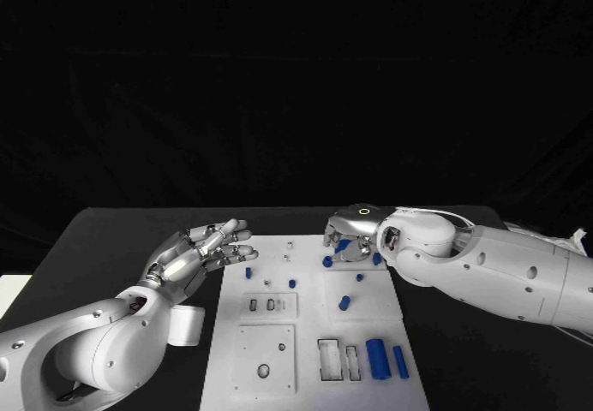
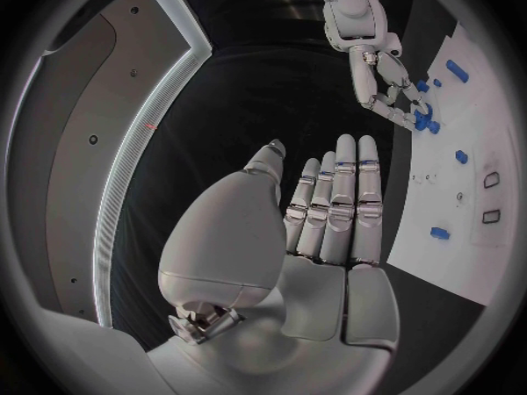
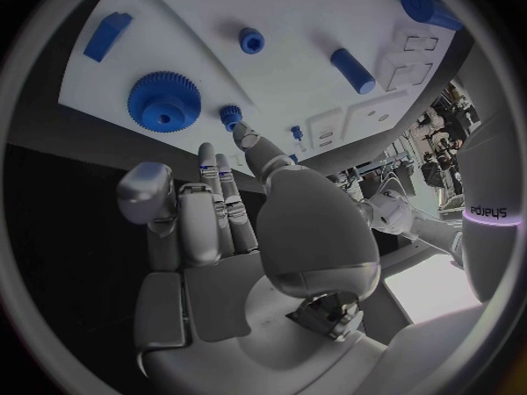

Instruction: Assemble the parts on the task board

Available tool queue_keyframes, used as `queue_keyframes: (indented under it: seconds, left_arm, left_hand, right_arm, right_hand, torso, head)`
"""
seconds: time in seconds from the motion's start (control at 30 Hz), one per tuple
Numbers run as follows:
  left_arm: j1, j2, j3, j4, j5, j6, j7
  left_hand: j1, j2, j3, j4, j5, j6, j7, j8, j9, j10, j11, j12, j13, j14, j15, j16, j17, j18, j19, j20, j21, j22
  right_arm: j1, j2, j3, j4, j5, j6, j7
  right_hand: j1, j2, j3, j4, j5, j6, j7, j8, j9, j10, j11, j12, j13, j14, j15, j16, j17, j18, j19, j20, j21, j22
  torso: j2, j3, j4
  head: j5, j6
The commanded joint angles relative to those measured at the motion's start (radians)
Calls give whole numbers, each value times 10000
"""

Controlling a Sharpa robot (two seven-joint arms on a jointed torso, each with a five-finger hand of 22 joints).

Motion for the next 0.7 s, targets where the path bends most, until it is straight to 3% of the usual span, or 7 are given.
queue_keyframes:
  seconds: [0.03, 0.7]
  left_arm:
    - [16, -4, 8, 7, 31, 187, 16]
    - [18, -20, 9, 16, 44, 118, -62]
  left_hand:
    - [63, -11, -14, -62, -51, 17, 79, -56, -9, 0, 57, -43, -14, -80, -1, -43, 15, 35, 6, 43, -68, -9]
    - [90, 18, 10, -111, -46, -28, 139, -152, -10, -76, 106, -160, -16, -82, 29, -124, 49, 36, 5, 70, -118, -55]
  right_arm:
    - [-13, 47, 4, -6, -293, 293, -67]
    - [-119, 214, 2, -183, -200, 627, 108]
  right_hand:
    - [64, -48, 14, 62, -66, 0, 53, -53, 3, -80, -14, -44, -15, 411, 72, 66, -1, -189, -61, 53, 49, 21]
    - [389, 89, 568, 213, -200, -34, 68, -46, -11, -76, 5, -21, -18, 382, 94, 141, 27, -182, -177, 95, 201, 130]
  torso:
    - [40, 1, 31]
    - [149, -10, 51]
  head:
    - [-7, -13]
    - [-39, -134]
